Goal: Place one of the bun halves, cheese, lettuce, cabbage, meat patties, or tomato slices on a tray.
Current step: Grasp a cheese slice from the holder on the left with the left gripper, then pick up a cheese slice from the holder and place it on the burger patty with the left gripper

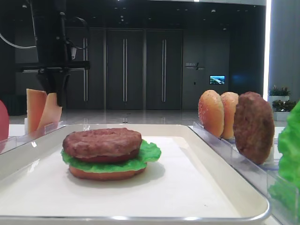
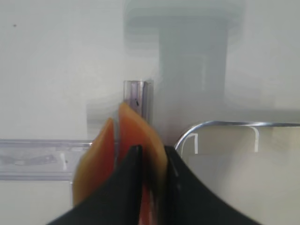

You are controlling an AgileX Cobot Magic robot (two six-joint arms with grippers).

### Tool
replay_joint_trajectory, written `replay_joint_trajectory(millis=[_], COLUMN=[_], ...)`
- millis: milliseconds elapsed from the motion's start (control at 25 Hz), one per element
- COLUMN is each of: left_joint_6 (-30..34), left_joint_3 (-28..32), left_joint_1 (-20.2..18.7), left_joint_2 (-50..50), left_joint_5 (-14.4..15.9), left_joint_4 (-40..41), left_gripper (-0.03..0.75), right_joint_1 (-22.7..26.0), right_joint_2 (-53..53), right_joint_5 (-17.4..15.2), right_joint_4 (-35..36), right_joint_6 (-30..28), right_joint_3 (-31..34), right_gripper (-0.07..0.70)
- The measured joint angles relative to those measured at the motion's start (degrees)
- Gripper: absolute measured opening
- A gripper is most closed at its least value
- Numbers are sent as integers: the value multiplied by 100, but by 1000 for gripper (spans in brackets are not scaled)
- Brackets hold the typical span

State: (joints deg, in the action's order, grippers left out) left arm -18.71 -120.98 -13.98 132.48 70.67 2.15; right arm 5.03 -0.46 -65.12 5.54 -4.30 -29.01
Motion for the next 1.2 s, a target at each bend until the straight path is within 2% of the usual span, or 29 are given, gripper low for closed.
replay_joint_trajectory(millis=[40, 120, 440, 640, 760, 880, 1040, 1200], left_joint_6=[37, 66, 31, 24, -81, -270, -600, -721], left_joint_3=[0, 0, -434, -345, 392, 1573, 3020, 4315], left_joint_1=[0, 0, 0, -71, -335, -633, -821, -816], left_joint_2=[-7, -34, -729, -1039, -1430, -2125, -3260, -4187], left_joint_5=[0, 0, 12, 30, 30, 14, -507, -832], left_joint_4=[0, -5, -250, -887, -802, -580, -652, -617], left_gripper=[55, 34, 31, 30, 30, 30, 30, 30], right_joint_1=[0, 0, 0, 0, 0, 0, 0, 0], right_joint_2=[0, 0, 0, 0, 0, 0, 0, 0], right_joint_5=[0, 0, 0, 0, 0, 0, 0, 0], right_joint_4=[0, 0, 0, 0, 0, 0, 0, 0], right_joint_6=[0, 0, 0, 0, 0, 0, 0, 0], right_joint_3=[0, 0, 0, 0, 0, 0, 0, 0], right_gripper=[349, 349, 349, 349, 349, 349, 349, 349])
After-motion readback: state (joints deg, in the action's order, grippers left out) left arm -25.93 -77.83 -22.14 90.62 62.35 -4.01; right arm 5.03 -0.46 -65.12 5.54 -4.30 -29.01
